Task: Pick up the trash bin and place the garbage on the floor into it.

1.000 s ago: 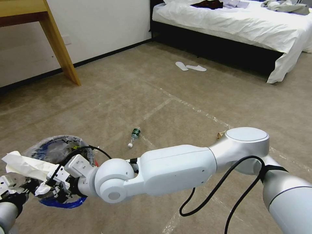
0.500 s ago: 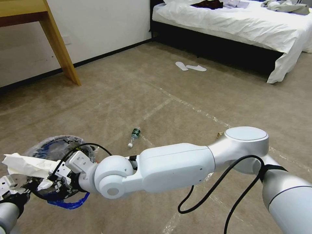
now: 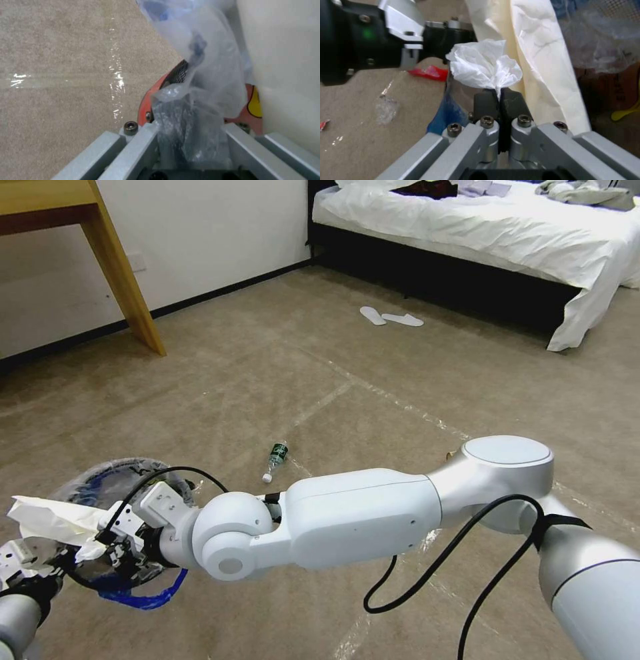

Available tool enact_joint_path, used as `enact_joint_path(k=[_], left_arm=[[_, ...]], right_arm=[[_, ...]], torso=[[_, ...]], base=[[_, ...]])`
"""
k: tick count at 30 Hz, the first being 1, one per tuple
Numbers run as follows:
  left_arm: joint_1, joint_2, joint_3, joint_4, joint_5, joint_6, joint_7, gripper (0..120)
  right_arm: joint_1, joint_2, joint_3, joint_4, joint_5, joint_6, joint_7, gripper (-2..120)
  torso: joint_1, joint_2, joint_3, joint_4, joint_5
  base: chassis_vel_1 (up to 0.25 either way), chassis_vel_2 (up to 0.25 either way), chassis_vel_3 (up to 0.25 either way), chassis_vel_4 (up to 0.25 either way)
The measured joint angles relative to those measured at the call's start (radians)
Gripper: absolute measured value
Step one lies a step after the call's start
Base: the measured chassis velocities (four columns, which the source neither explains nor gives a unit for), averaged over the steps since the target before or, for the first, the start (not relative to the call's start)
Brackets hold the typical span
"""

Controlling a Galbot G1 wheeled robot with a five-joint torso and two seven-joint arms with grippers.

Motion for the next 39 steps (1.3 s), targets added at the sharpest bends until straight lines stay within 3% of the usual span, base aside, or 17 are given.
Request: enact_joint_path(k=[38, 39], left_arm=[[0.011, -0.014, 0.008, -0.018, 0.005, 0.002, 0.003, 0], [0.012, -0.014, 0.008, -0.018, 0.005, 0.002, 0.003, 0]], right_arm=[[0.008, -0.001, 0.003, -0.055, -0.005, -0.056, 0.054, 0], [0.01, 0.001, 0.004, -0.057, -0.005, -0.057, 0.058, 5]], torso=[[0.0, 0.0, 0.0, 0.0, 0.0], [0.0, 0.0, 0.0, 0.0, 0.0]], base=[[0.0, 0.0, 0.0, 0.0], [0.0, 0.0, 0.0, 0.0]])
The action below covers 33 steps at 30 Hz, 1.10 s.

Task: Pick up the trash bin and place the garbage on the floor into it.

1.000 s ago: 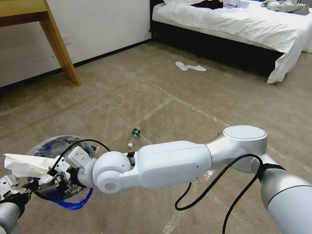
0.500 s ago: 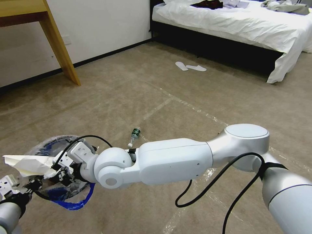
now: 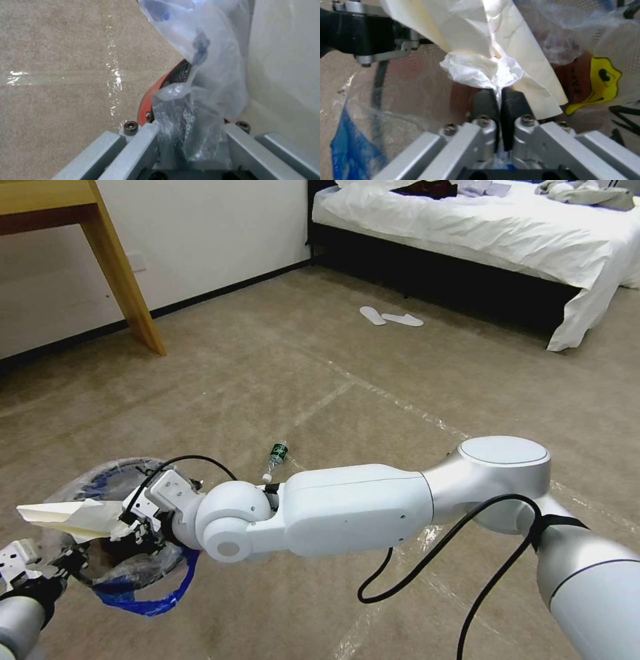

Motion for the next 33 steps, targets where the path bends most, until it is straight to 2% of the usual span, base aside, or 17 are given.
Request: enact_joint_path(k=[3, 6, 9, 11, 15, 17, 18, 21, 22, 23, 24, 26, 33], left_arm=[[0.0, 0.0, 0.0, 0.0, 0.0, 0.0, 0.0, 0], [-0.001, 0.003, -0.003, 0.002, -0.001, 0.0, 0.0, 0], [-0.002, 0.003, -0.003, 0.004, -0.001, 0.0, 0.0, 0], [-0.004, 0.001, -0.001, 0.006, -0.001, 0.0, 0.0, 0], [-0.005, 0.0, 0.002, 0.007, -0.001, 0.0, 0.0, 0], [-0.006, -0.002, 0.003, 0.009, -0.001, 0.0, 0.0, 0], [-0.006, -0.002, 0.003, 0.009, -0.001, 0.0, 0.0, 0], [-0.006, 0.0, 0.003, 0.016, 0.001, 0.0, 0.001, 0], [-0.006, 0.0, 0.003, 0.016, 0.001, 0.0, 0.001, 0], [-0.007, 0.001, 0.003, 0.018, 0.001, 0.0, 0.001, 0], [-0.007, 0.001, 0.003, 0.018, 0.001, 0.0, 0.001, 0], [-0.008, 0.003, 0.003, 0.02, 0.001, 0.0, 0.001, 0], [-0.003, 0.005, 0.005, 0.01, -0.002, 0.0, 0.001, 0]], right_arm=[[0.002, 0.0, 0.001, 0.0, 0.0, -0.002, 0.002, 10], [0.006, -0.008, 0.001, 0.013, 0.001, -0.012, 0.01, 28], [0.006, -0.012, 0.001, 0.017, 0.001, -0.013, 0.013, 33], [0.006, -0.019, 0.001, 0.02, 0.001, -0.014, 0.017, 45], [0.006, -0.022, 0.001, 0.02, 0.0, -0.014, 0.019, 54], [0.006, -0.028, 0.002, 0.021, -0.004, -0.014, 0.019, 67], [0.006, -0.028, 0.002, 0.021, -0.004, -0.014, 0.019, 67], [0.01, -0.04, 0.013, 0.036, -0.006, -0.013, 0.021, 82], [0.01, -0.04, 0.013, 0.036, -0.006, -0.013, 0.021, 82], [0.014, -0.047, 0.02, 0.044, -0.007, -0.012, 0.022, 88], [0.014, -0.047, 0.02, 0.044, -0.007, -0.012, 0.022, 88], [0.023, -0.062, 0.032, 0.056, -0.01, -0.008, 0.024, 98], [0.015, -0.051, 0.026, 0.028, -0.033, -0.008, 0.028, 100]], torso=[[0.0, 0.0, 0.0, 0.0, 0.0], [0.0, 0.0, 0.0, 0.0, 0.0], [0.0, 0.0, 0.0, 0.0, 0.0], [0.0, 0.0, 0.0, 0.0, 0.0], [0.0, 0.0, 0.0, 0.0, 0.0], [0.0, 0.0, 0.0, 0.0, 0.0], [0.0, 0.0, 0.0, 0.0, 0.0], [0.0, 0.0, 0.0, 0.0, 0.0], [0.0, 0.0, 0.0, 0.0, 0.0], [0.0, 0.0, 0.0, 0.0, 0.0001], [0.0, 0.0, 0.0, 0.0, 0.0001], [0.0, 0.0, 0.0, -0.0001, 0.0001], [0.0, 0.0, 0.0, 0.0, 0.0001]], base=[[0.0, 0.0, 0.0, 0.0], [0.0, 0.0, 0.0, 0.0], [0.0, 0.0, 0.0, 0.0], [0.0, 0.0, 0.0, 0.0], [0.0, 0.0, 0.0, 0.0], [0.0, 0.0, 0.0, 0.0], [0.0, 0.0, 0.0, 0.0], [0.0, 0.0, 0.0, 0.0], [0.0, 0.0, 0.0, 0.0], [0.0, 0.0, 0.0, 0.0], [0.0, 0.0, 0.0, 0.0], [0.0, 0.0, 0.0, 0.0], [0.0, 0.0, 0.0, 0.0]])
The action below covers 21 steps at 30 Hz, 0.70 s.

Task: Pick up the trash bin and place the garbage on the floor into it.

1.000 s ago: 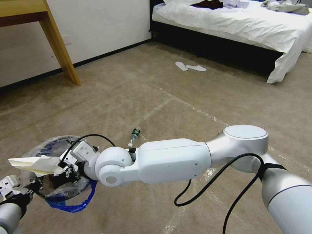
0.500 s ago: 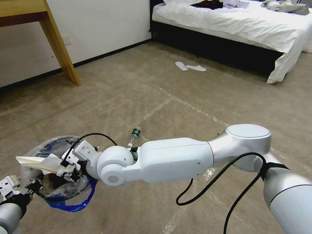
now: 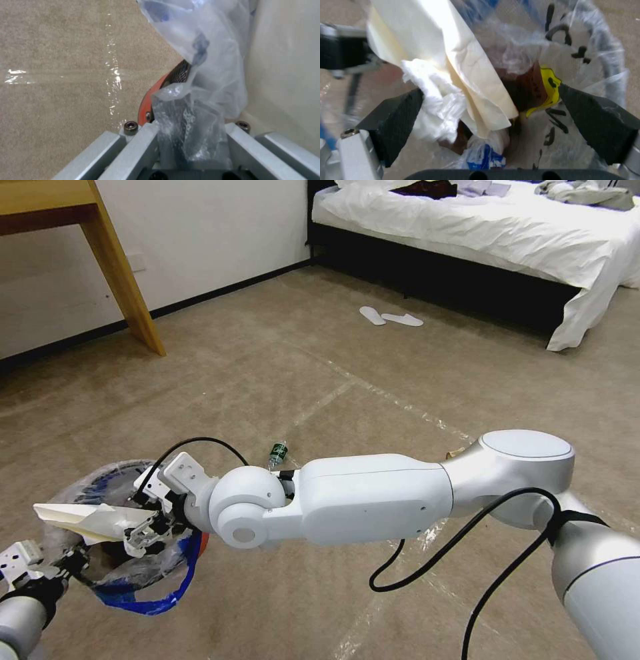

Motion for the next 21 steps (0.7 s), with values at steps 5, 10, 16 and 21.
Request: enact_joint_path(k=[5, 10, 16, 21], left_arm=[[0.005, 0.004, -0.005, -0.01, -0.005, 0.0, -0.001, 0], [0.007, 0.001, -0.005, -0.021, -0.009, 0.0, 0.001, 0], [0.004, 0.001, -0.004, -0.015, -0.008, 0.0, -0.002, 0], [0.001, -0.001, -0.004, -0.001, -0.005, 0.0, -0.003, 0]], right_arm=[[-0.006, 0.012, -0.015, -0.023, -0.038, 0.001, -0.012, 100], [0.006, 0.017, -0.031, -0.034, -0.106, -0.008, -0.022, 100], [0.046, -0.007, -0.032, -0.003, -0.157, -0.035, -0.025, 100], [0.071, -0.032, -0.027, 0.032, -0.162, -0.044, -0.023, 100]], torso=[[0.0, 0.0, 0.0, 0.0, 0.0], [0.0, 0.0, 0.0, 0.0001, -0.0001], [0.0, 0.0, 0.0, 0.0, -0.0001], [0.0, 0.0, 0.0, 0.0, 0.0]], base=[[0.0, 0.0, 0.0, 0.0], [0.0, 0.0, 0.0, 0.0], [0.0, 0.0, 0.0, 0.0], [0.0, 0.0, 0.0, 0.0]])
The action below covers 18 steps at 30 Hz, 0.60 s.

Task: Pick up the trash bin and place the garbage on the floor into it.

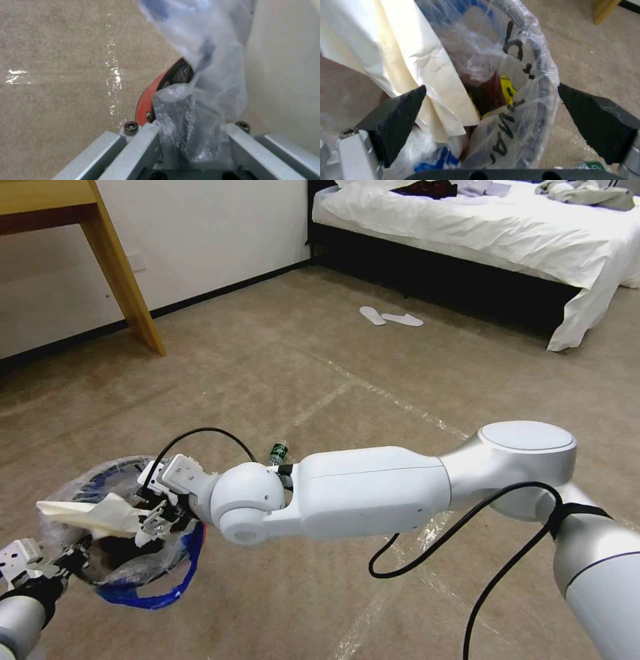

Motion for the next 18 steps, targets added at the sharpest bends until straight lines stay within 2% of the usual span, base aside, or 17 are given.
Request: enact_joint_path(k=[8, 13, 15, 18], left_arm=[[-0.002, -0.002, -0.001, 0.008, 0.001, -0.001, 0.001, 0], [-0.003, -0.003, -0.001, 0.008, 0.001, -0.001, 0.001, 0], [-0.004, -0.001, 0.0, 0.008, 0.001, -0.001, 0.001, 0], [-0.007, 0.0, 0.001, 0.01, 0.001, -0.001, 0.001, 0]], right_arm=[[0.004, -0.006, 0.004, 0.023, 0.014, 0.008, 0.007, 100], [0.0, 0.003, 0.025, 0.02, 0.013, 0.046, 0.005, 100], [-0.008, 0.007, 0.05, 0.02, 0.009, 0.093, -0.006, 100], [-0.023, 0.004, 0.093, 0.027, 0.003, 0.118, -0.013, 100]], torso=[[0.0, 0.0, 0.0, 0.0, 0.0], [0.0, 0.0, 0.0, 0.0, -0.0001], [0.0, 0.0, 0.0, 0.0001, 0.0], [0.0, 0.0, 0.0, 0.0002, 0.0]], base=[[0.0, 0.0, 0.0, 0.0], [0.0, 0.0, 0.0, 0.0], [0.0, 0.0, 0.0, 0.0], [0.0, 0.0, 0.0, 0.0]])
